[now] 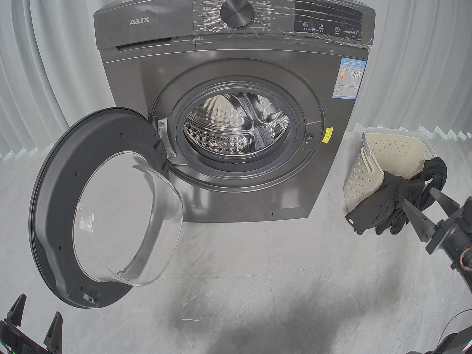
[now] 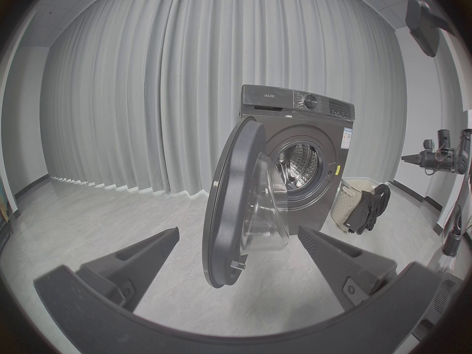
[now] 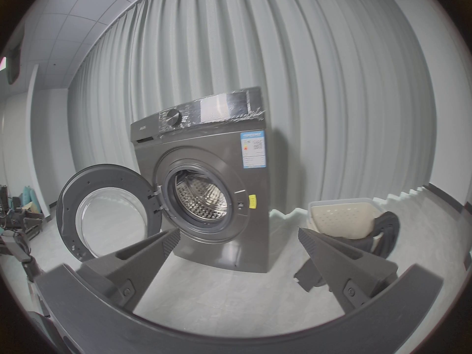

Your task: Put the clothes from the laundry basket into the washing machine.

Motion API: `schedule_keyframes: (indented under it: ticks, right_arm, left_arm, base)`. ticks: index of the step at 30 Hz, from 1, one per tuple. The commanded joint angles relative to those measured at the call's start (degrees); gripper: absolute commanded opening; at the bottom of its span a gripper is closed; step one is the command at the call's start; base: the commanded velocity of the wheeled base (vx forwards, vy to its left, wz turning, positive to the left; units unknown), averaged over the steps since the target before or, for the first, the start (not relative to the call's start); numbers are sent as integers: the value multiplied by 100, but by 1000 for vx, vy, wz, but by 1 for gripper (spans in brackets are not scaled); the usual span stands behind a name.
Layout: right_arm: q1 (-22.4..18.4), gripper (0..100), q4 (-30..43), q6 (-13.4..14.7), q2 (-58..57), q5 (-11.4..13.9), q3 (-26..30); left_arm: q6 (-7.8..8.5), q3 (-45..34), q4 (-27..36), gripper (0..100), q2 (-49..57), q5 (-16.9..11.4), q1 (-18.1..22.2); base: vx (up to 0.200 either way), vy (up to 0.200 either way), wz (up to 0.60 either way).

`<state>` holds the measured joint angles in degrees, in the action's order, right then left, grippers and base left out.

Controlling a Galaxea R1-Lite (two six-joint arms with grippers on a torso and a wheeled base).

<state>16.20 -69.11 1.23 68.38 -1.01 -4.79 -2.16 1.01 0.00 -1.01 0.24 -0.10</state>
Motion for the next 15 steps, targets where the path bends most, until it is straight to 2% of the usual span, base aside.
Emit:
schedule_keyframes:
  ticks: [1, 3, 5, 6, 7, 8, 9, 11, 12, 13, 15]
  right_arm:
    - [-680, 100, 1066, -53, -2171, 5, 479]
    - [-776, 100, 2376, -44, -3313, -22, 470]
    - [-838, 100, 3079, -53, -3893, -4, 435]
    - [-873, 100, 3967, -70, -4588, 13, 338]
    - [-882, 100, 4125, -88, -4711, 13, 312]
    - [-899, 100, 5065, -141, -5335, 22, 75]
    - [-899, 100, 5487, -149, -5598, 22, -48]
    - [-899, 100, 5487, -149, -5598, 22, -48]
    - [-943, 100, 6348, -149, -6222, 5, -189]
    - [-996, 100, 6471, -141, -6363, -13, -110]
    - [-1014, 100, 6067, -158, -6346, -57, 215]
  left_arm:
    - [-4, -101, 0, 100, 92, 2, 1]
    - [5, -101, 0, 100, 92, 2, 1]
    - [5, -101, 0, 100, 92, 2, 1]
    - [-4, -101, 0, 100, 92, 2, 1]
    - [-4, -101, 0, 100, 92, 2, 1]
    - [5, -101, 0, 100, 92, 2, 1]
    - [-4, -101, 0, 100, 92, 2, 1]
    - [-4, -101, 0, 100, 92, 2, 1]
    - [5, -101, 0, 100, 92, 2, 1]
    - [5, -101, 0, 100, 92, 2, 1]
    - [5, -101, 0, 100, 92, 2, 1]
  base:
    - [0, 0, 0]
    - [0, 0, 0]
    - [0, 0, 0]
    - [0, 0, 0]
    - [0, 0, 0]
    - [0, 0, 0]
    - [0, 0, 0]
    - [0, 0, 0]
    - [0, 0, 0]
    - [0, 0, 0]
    - [0, 0, 0]
